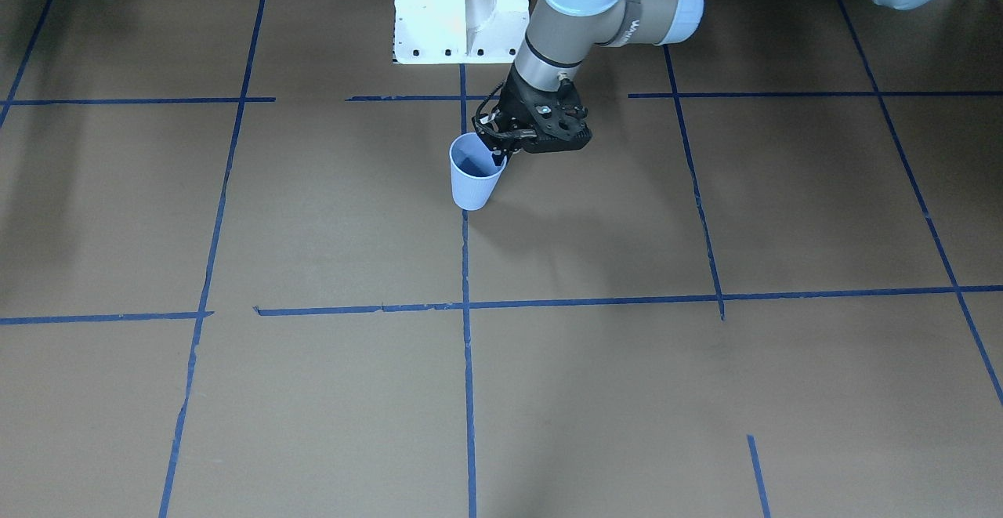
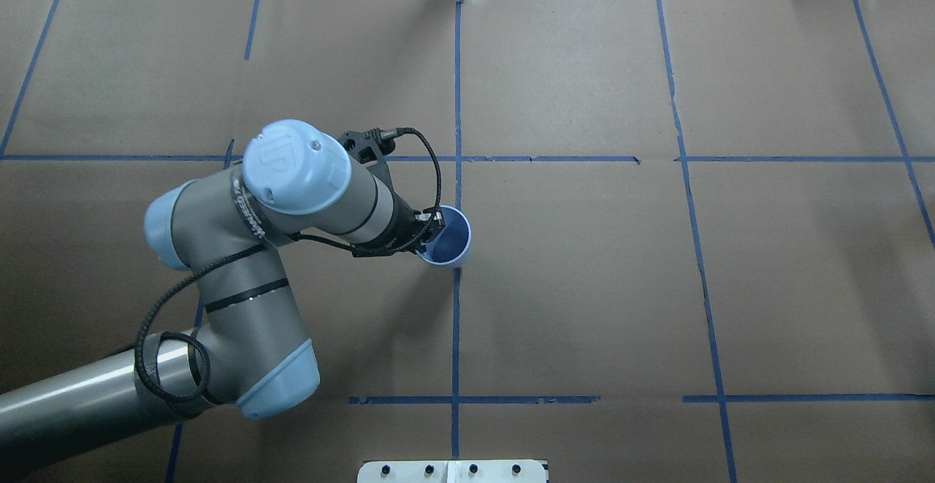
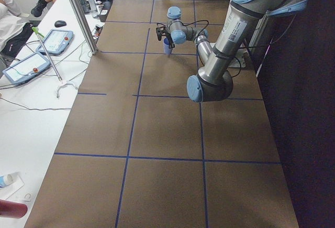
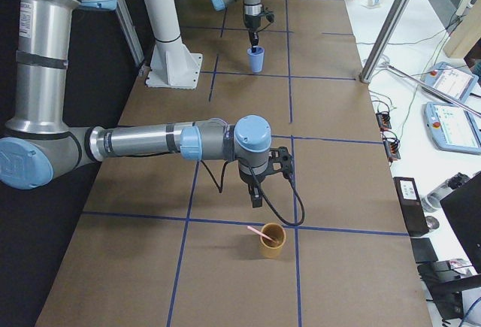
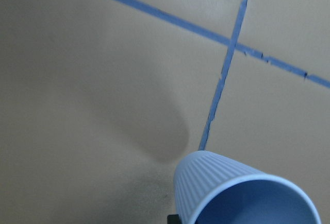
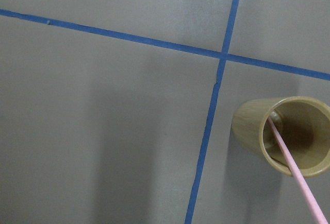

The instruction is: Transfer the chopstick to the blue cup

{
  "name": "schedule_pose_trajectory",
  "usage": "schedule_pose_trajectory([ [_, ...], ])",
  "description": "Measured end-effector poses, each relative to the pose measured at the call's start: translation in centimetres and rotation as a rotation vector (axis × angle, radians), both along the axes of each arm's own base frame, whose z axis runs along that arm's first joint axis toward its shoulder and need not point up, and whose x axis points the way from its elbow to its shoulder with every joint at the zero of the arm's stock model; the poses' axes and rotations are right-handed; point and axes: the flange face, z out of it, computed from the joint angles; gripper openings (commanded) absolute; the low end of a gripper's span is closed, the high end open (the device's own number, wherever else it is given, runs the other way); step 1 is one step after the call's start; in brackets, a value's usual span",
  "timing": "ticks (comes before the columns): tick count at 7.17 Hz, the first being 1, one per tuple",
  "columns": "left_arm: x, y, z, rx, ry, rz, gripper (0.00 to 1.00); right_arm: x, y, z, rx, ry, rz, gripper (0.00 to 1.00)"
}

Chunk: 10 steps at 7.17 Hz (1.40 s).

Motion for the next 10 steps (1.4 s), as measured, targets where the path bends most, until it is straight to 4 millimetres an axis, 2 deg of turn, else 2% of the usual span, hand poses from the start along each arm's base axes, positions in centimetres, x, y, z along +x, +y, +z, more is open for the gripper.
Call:
schedule_pose_trajectory([
  [1,1.1,0.7,0.3,0.009,-0.014,0.001,0.13,0.0,0.0,-0.1,0.001,-0.003,0.0,1.0],
  [2,1.8,1.2,0.5,0.019,-0.024,-0.004,0.86,-0.2,0.0,-0.2,0.001,-0.022,-0.001,1.0],
  [3,2.1,1.4,0.4,0.026,-0.025,-0.008,1.0,-0.4,0.0,-0.5,0.0,-0.053,-0.002,1.0],
  [5,1.6,1.6,-0.3,0.036,-0.012,-0.014,1.0,-0.6,0.0,-0.7,-0.007,-0.085,0.002,0.99],
  [6,0.5,1.4,-1.3,0.045,0.01,-0.025,1.0,-0.5,-0.1,-0.8,-0.011,-0.075,0.009,0.99],
  [8,-3.1,0.1,-3.1,0.065,0.057,-0.068,1.0,0.3,-1.1,-0.1,-0.011,0.043,0.028,0.98],
  [9,-4.5,-0.4,-3.2,0.068,0.066,-0.083,1.0,0.6,-2.3,0.5,-0.015,0.081,0.032,0.98],
  [10,-5.1,-0.6,-2.8,0.067,0.065,-0.089,1.0,0.8,-3.5,1.4,-0.026,0.096,0.032,0.93],
])
